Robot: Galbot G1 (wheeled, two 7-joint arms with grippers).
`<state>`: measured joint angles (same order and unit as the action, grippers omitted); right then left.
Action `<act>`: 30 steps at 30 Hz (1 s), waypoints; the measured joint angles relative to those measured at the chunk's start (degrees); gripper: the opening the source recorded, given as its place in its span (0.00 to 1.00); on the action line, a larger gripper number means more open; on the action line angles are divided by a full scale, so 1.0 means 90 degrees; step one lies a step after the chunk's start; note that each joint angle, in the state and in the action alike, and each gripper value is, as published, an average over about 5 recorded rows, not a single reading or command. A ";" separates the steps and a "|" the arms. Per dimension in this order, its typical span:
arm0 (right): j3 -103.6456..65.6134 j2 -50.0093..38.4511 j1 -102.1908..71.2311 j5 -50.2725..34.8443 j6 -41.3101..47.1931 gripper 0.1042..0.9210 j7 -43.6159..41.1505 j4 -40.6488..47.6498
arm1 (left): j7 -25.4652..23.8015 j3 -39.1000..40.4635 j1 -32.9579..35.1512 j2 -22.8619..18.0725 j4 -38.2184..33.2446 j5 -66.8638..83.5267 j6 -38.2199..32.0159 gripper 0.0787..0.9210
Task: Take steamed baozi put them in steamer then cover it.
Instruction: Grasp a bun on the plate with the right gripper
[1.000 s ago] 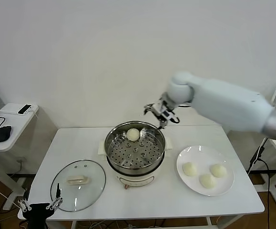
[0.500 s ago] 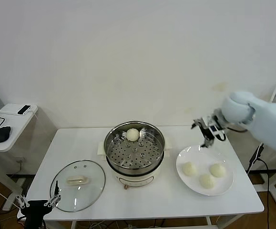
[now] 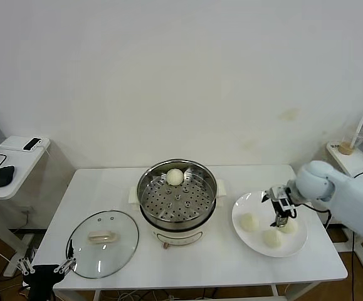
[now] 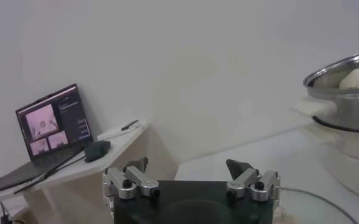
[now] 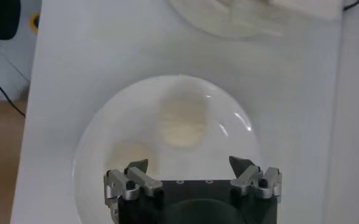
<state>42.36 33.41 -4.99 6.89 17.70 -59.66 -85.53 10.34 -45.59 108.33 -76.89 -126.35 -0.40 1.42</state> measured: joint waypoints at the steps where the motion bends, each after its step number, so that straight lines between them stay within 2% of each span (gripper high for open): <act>1: -0.0055 0.0064 -0.0070 0.0025 0.0001 0.88 0.0011 0.0062 | 0.0000 -0.0009 0.0003 -0.0001 0.0004 0.0001 0.0000 0.88; 23: -0.0572 0.1178 -0.0697 0.0550 0.0034 0.88 0.0167 0.1220 | 0.0028 -0.0088 -0.0001 -0.0031 0.0039 0.0035 -0.0007 0.88; 30: -0.0621 0.1303 -0.0693 0.0585 0.0050 0.76 0.0186 0.1332 | 0.0029 -0.0088 -0.0016 -0.0038 0.0047 0.0037 -0.0007 0.88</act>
<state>36.78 45.14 -11.22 12.16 18.15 -57.99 -73.54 10.61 -46.38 108.19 -77.24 -125.92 -0.07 1.36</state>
